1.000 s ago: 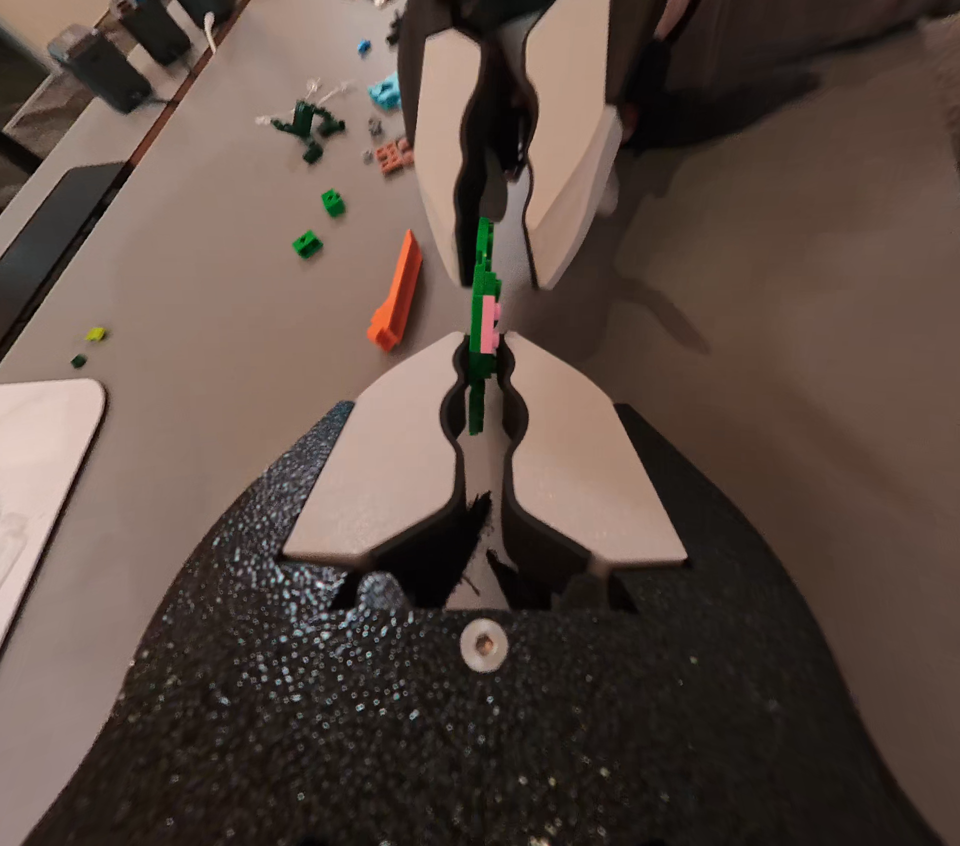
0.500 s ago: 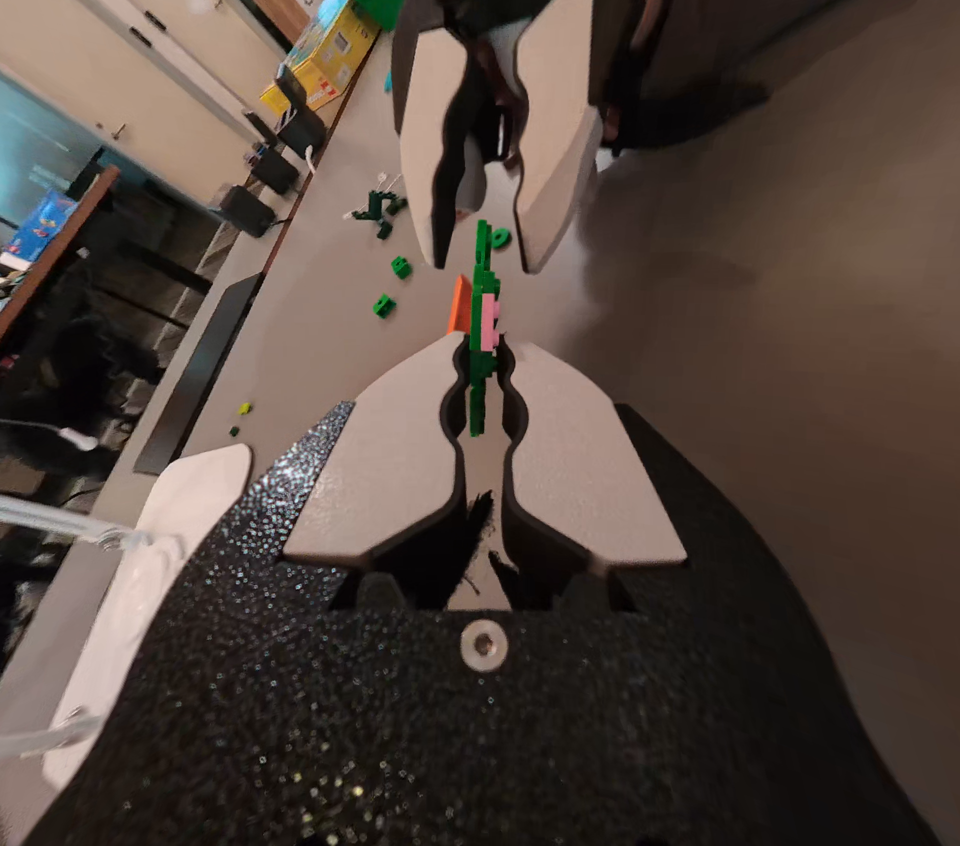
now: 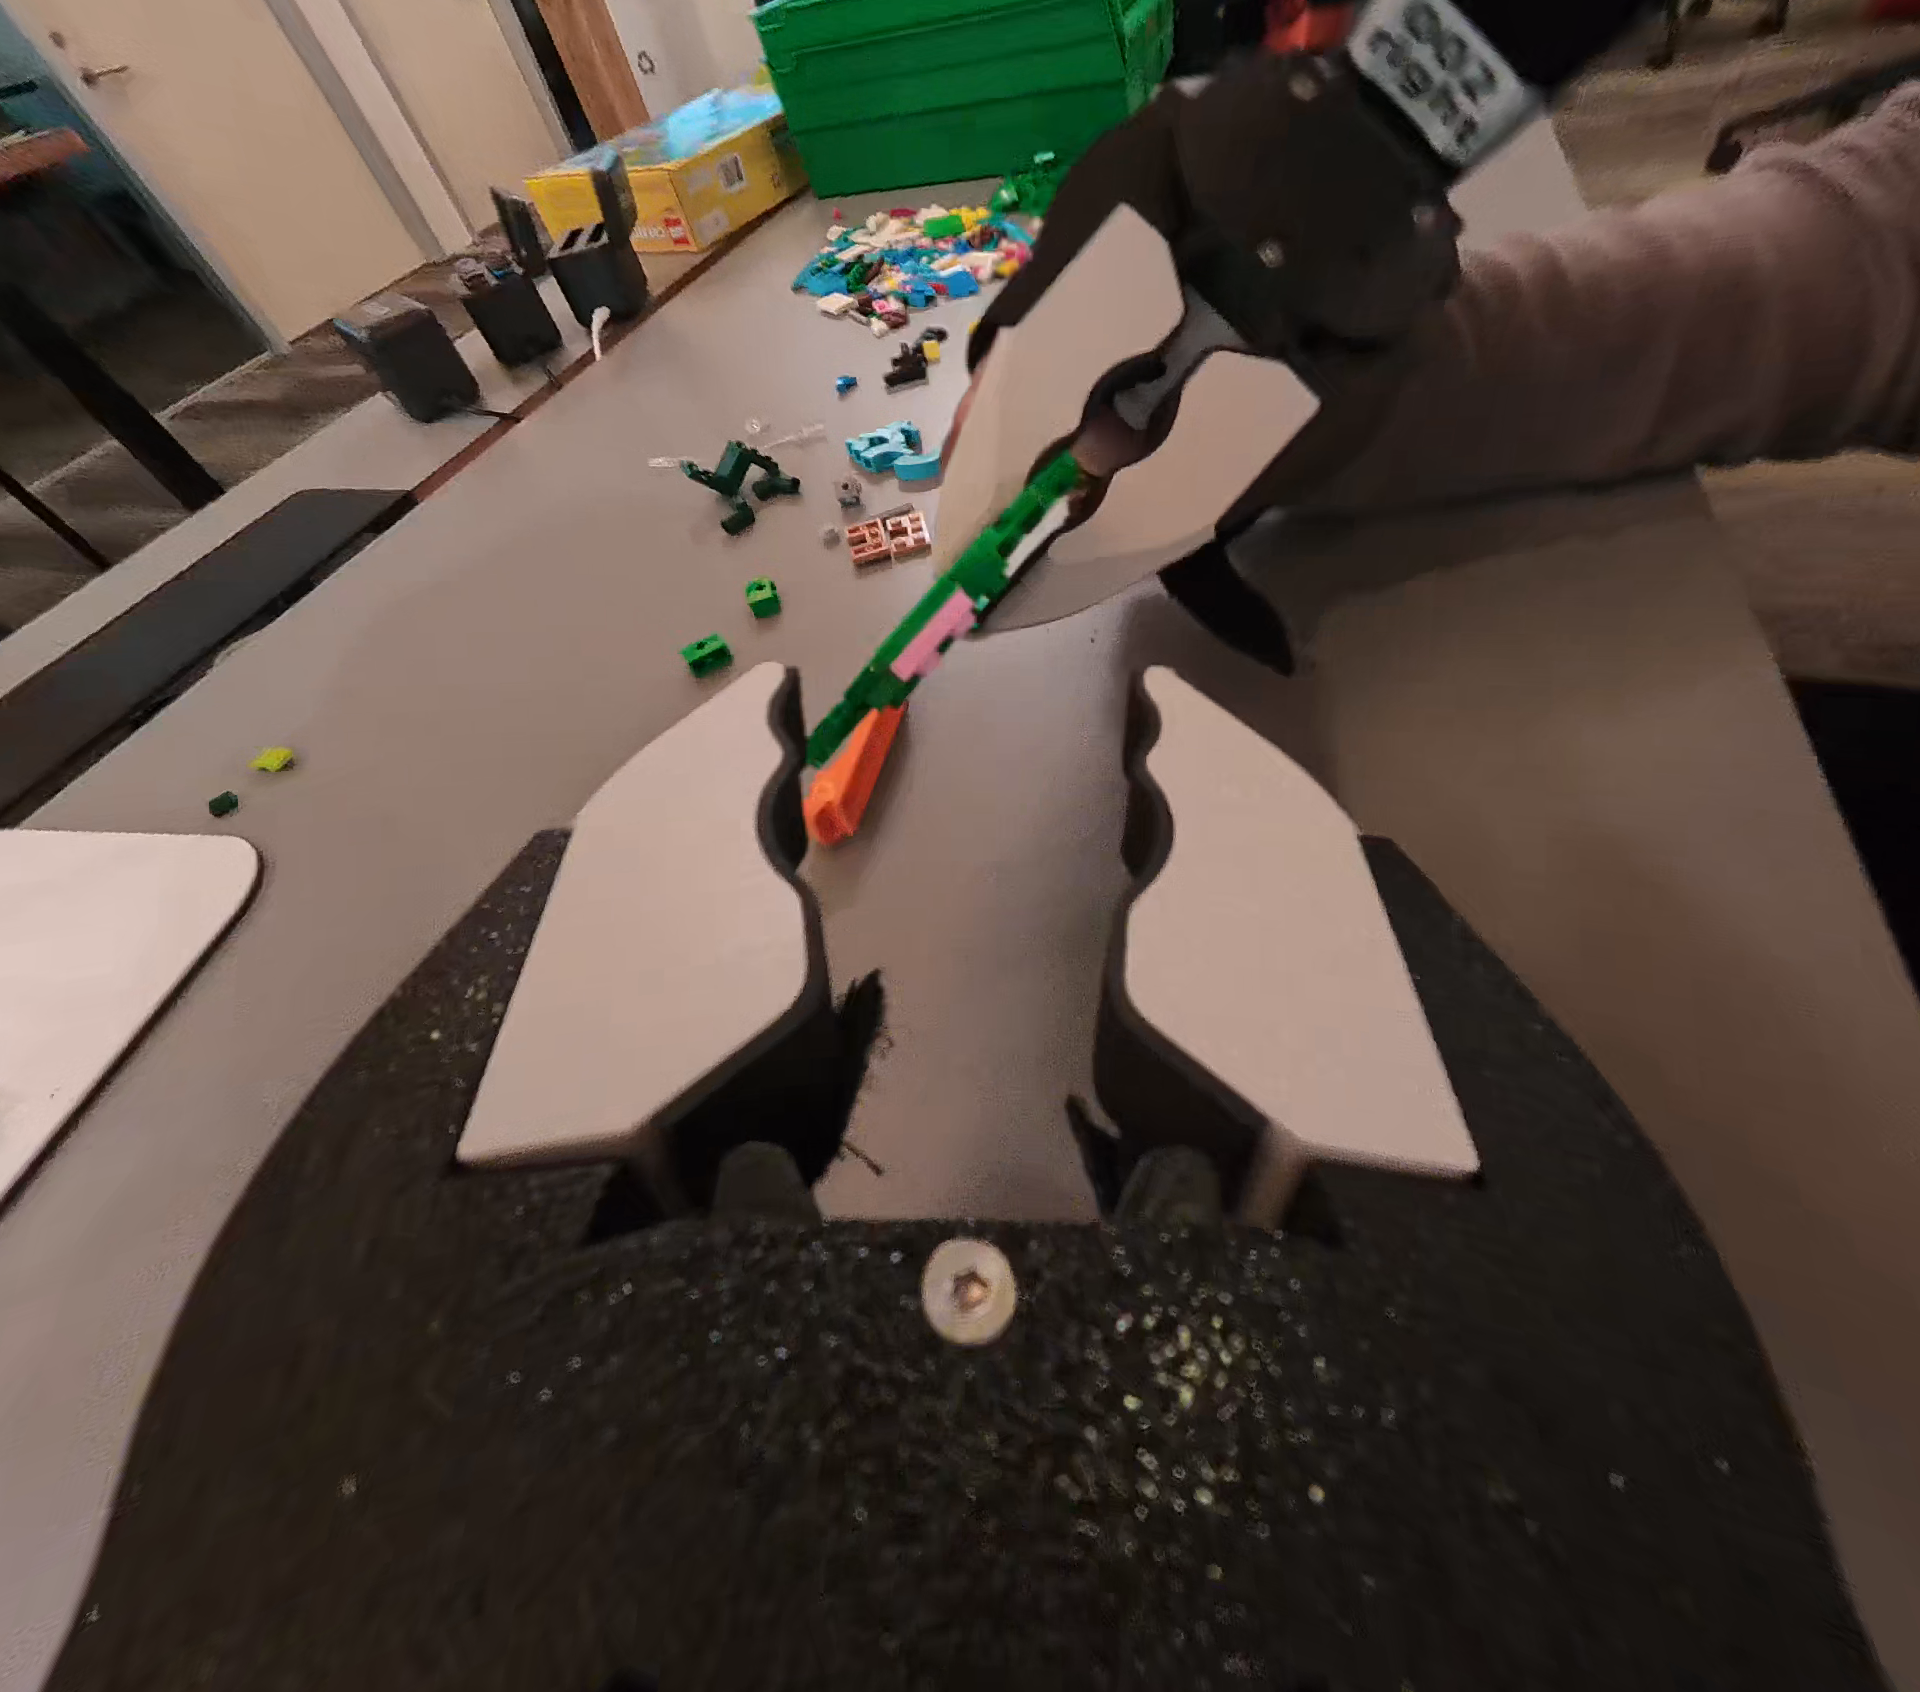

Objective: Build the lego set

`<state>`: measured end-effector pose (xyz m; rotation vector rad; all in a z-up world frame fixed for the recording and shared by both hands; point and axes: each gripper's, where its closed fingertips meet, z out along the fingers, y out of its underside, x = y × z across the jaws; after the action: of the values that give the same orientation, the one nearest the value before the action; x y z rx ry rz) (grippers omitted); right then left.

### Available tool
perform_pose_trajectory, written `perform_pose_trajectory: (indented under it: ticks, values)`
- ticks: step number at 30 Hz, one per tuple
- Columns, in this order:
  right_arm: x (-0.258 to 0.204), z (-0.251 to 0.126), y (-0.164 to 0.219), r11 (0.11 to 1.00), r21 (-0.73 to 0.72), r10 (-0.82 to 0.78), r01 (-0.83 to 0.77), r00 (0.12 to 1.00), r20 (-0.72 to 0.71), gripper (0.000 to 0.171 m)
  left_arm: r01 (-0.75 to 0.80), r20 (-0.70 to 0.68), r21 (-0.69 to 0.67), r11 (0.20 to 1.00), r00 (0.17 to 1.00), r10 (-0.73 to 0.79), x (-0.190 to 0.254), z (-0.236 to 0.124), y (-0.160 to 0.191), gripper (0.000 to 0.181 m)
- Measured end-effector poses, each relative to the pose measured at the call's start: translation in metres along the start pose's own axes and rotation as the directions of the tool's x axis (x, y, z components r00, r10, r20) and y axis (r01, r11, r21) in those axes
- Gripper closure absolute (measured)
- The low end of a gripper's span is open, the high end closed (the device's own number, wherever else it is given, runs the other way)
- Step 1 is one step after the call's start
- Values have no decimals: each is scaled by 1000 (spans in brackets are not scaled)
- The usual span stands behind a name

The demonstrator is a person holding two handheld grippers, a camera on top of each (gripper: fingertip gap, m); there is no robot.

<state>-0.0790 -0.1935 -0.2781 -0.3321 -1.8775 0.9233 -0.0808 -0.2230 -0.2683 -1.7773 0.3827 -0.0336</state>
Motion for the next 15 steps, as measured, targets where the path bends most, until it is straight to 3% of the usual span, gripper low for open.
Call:
perform_pose_trajectory:
  ticks: [3, 8, 10, 12, 14, 15]
  values:
    - [11, -2, 6, 973, -74, -226, 217, 963, -144, 165, 50, 40, 17, 999, 998, -50, -8, -2, -3, 123]
    - [21, -6, 7, 847, -193, -531, 495, 803, -271, 165, 433, 16, -74, 899, 901, -433, -18, 5, 9, 116]
    - [22, -7, 5, 808, -218, -589, 547, 755, -288, 165, 613, -105, -37, 789, 783, -613, -11, 7, 0, 117]
    - [22, -8, 7, 780, -242, -626, 578, 725, -286, 164, 777, -263, -21, 630, 603, -753, -7, 6, -13, 115]
    - [23, -8, 8, 763, -258, -646, 592, 708, -285, 164, 882, -322, -14, 471, 442, -838, -14, 5, -15, 126]
    - [23, -9, 8, 758, -261, -652, 597, 703, -285, 164, 899, -333, -17, 437, 407, -851, -15, 6, -13, 132]
